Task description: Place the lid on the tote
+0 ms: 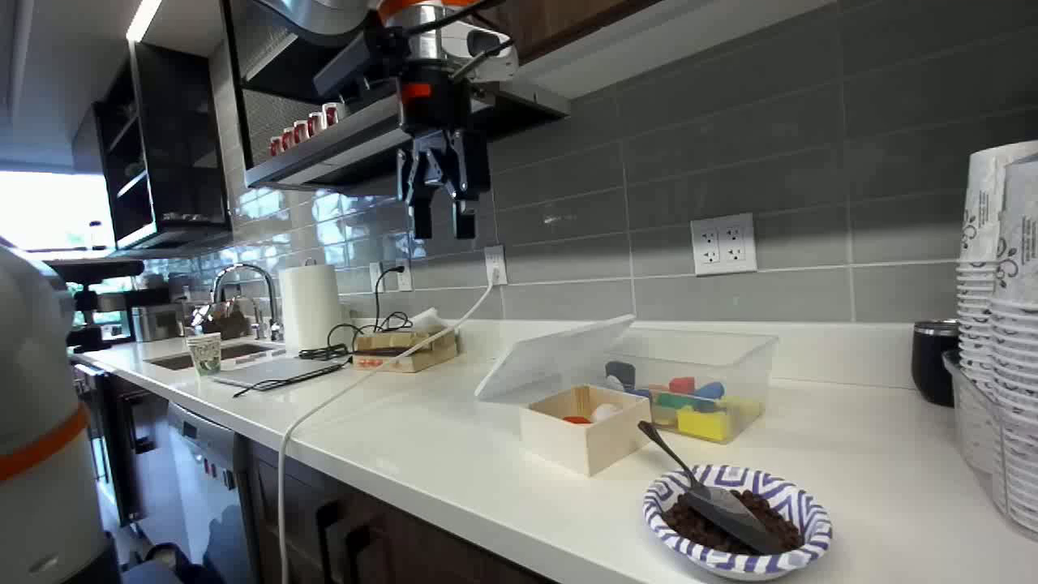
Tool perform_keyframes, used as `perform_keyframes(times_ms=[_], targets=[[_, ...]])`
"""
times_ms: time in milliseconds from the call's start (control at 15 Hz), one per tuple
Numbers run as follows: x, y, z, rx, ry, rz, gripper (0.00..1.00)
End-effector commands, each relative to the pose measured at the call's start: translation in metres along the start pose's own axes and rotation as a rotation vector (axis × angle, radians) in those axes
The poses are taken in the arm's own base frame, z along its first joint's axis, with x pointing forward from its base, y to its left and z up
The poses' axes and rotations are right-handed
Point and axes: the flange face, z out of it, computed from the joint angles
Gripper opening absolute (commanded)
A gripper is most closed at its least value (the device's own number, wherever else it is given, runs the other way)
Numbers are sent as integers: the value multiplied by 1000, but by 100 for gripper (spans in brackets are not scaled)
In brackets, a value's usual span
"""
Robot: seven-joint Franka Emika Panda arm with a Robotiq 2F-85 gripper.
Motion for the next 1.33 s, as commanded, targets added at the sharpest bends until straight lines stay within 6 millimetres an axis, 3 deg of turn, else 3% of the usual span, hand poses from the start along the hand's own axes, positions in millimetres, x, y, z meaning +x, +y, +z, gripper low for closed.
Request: perform_keyframes(times_ms=[0, 333, 533, 867, 1267], targets=[[0, 0, -1, 0, 0, 0, 100], [0, 0, -1, 0, 1, 0, 100], [16, 2, 9, 53, 53, -14, 100], [56, 5, 32, 128, 154, -26, 100], [121, -23, 76, 210, 191, -50, 100]])
